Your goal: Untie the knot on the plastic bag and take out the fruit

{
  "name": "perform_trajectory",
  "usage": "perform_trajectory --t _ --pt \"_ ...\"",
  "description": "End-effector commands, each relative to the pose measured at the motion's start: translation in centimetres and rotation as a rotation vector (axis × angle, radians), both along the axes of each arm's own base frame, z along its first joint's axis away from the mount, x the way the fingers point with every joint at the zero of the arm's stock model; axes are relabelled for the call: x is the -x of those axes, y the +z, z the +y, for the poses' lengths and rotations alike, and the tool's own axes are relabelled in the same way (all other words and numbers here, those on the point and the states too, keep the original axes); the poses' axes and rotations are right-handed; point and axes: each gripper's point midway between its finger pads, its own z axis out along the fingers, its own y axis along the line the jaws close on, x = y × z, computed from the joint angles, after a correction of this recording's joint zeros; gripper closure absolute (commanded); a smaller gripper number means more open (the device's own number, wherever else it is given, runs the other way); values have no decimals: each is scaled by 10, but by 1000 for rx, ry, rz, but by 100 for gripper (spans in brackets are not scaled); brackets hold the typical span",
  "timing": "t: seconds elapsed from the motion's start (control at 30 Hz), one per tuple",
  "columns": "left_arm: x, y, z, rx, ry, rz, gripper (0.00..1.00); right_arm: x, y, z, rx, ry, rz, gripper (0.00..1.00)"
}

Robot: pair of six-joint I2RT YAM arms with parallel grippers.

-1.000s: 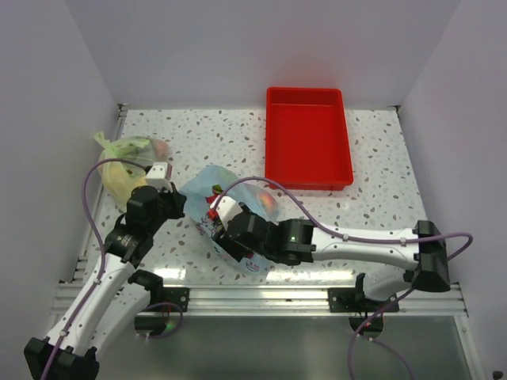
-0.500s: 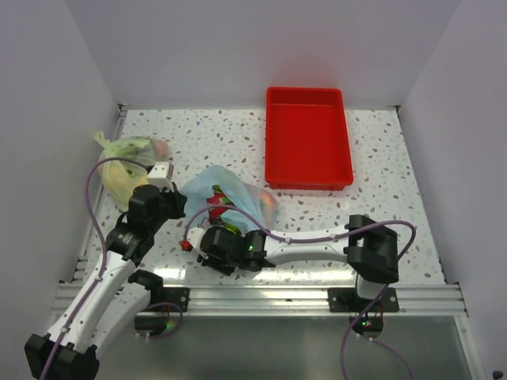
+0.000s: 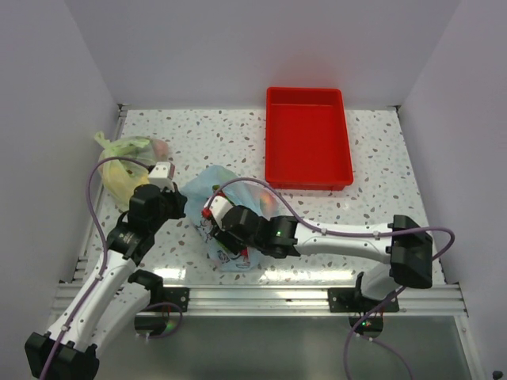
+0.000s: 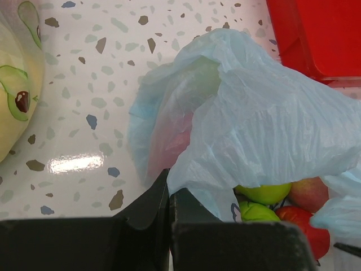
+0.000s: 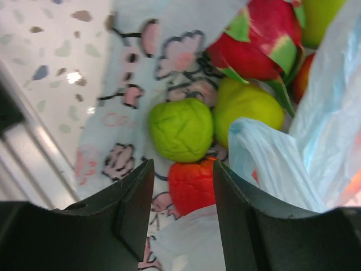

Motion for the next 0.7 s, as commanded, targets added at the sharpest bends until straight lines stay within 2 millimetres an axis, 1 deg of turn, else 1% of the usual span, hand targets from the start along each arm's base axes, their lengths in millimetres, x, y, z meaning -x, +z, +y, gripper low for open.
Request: perform_trajectory --t 0.0,0.1,0.13,0.2,0.23,0.33,0.37,0.43,0.47,0.5,0.53,0.63,0.67 --pt "-4 6 -1 -1 -16 -30 100 -22 -8 -12 6 -94 2 51" --pt "-4 7 -1 -2 -17 -30 100 -25 -12 -5 4 -71 11 50" --pt "-4 6 -1 -4 -17 -29 100 -26 -19 -2 15 -64 18 50" --pt "-4 5 -2 -5 -17 -28 100 -27 -22 5 9 -41 27 50" --pt "-4 5 -2 -5 -17 -26 100 -27 -31 7 25 -36 37 50" --pt "-4 5 -1 -6 -17 -25 100 -29 -41 14 28 -22 60 50" --pt "-4 5 -1 -6 -17 -25 100 -29 -49 15 37 -20 70 49" --pt "-4 5 -1 -6 -17 -25 100 -27 -53 21 29 0 83 44" --pt "-4 4 -1 -6 -17 -25 100 -27 -59 22 39 8 89 41" --pt "-4 4 -2 -7 -19 -23 100 -26 -59 25 34 16 93 37" --pt "-4 5 -2 -7 -19 -25 100 -26 -62 26 36 21 96 29" --pt "-4 4 -2 -7 -21 -22 100 -25 -68 31 40 35 102 19" --pt "-5 3 -2 -8 -19 -20 100 -26 -68 33 39 35 101 18"
